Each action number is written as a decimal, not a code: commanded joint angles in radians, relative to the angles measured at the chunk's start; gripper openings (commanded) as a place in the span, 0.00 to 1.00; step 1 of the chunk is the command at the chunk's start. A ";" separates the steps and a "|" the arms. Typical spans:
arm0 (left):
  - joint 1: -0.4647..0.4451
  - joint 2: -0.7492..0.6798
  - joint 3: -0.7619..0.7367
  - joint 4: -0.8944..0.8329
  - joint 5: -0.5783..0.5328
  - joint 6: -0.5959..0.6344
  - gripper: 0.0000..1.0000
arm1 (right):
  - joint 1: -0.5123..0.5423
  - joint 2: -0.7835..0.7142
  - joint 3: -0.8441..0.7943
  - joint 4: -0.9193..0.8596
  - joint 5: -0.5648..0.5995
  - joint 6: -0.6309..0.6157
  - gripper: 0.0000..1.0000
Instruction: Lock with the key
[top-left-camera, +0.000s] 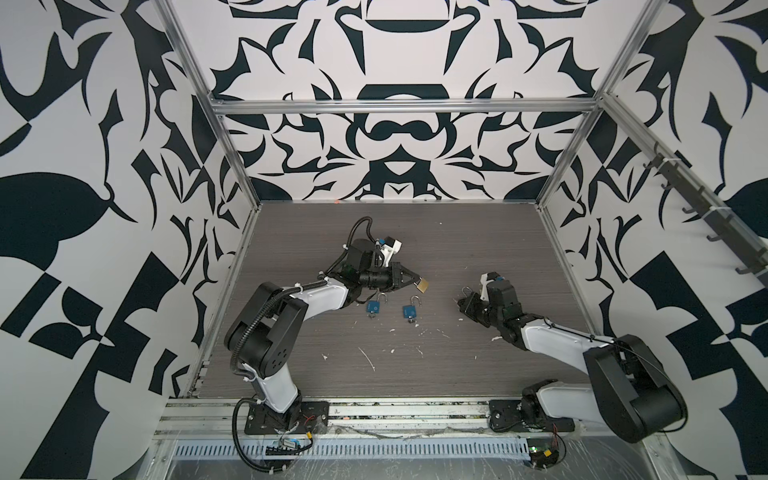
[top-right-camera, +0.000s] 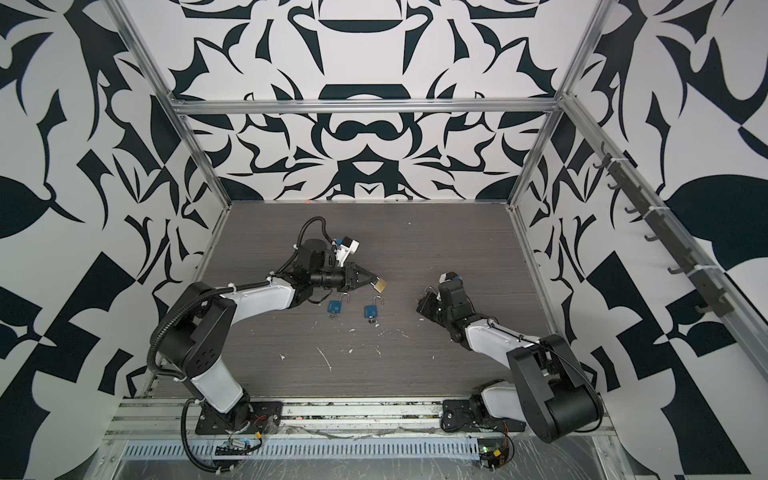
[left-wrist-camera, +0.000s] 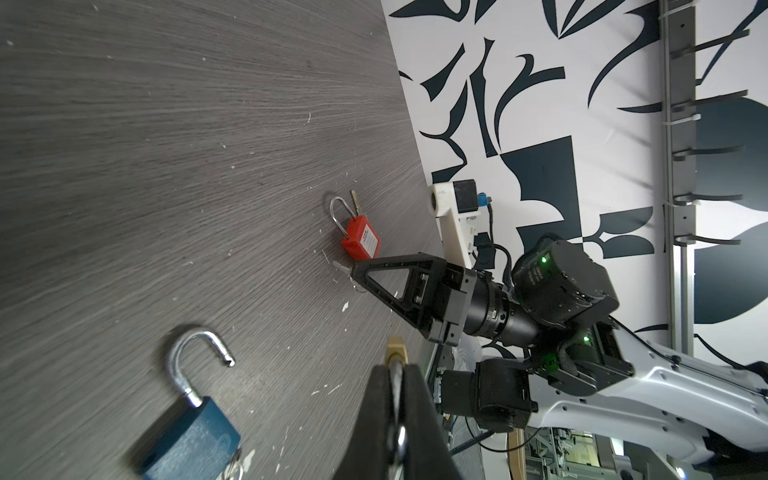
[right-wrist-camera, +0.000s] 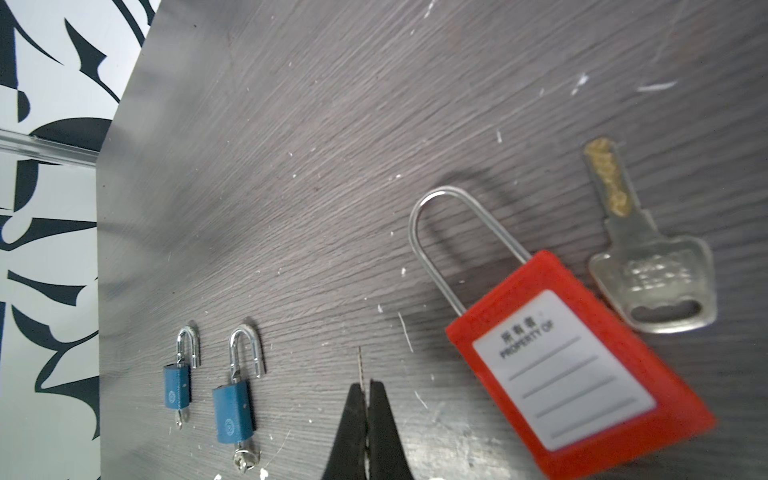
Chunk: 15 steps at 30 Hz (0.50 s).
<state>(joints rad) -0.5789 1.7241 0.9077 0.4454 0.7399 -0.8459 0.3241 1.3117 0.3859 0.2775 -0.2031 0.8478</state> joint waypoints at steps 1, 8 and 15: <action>-0.021 0.018 0.030 0.014 0.034 0.029 0.00 | 0.000 0.019 -0.003 0.057 0.039 -0.003 0.00; -0.047 0.022 0.062 -0.066 0.006 0.062 0.00 | -0.002 0.075 -0.024 0.143 0.069 0.007 0.00; -0.075 0.069 0.096 -0.057 0.019 0.059 0.00 | -0.002 0.087 -0.040 0.152 0.087 0.002 0.21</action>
<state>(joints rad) -0.6426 1.7668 0.9737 0.3847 0.7414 -0.8040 0.3241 1.4147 0.3599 0.4072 -0.1505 0.8562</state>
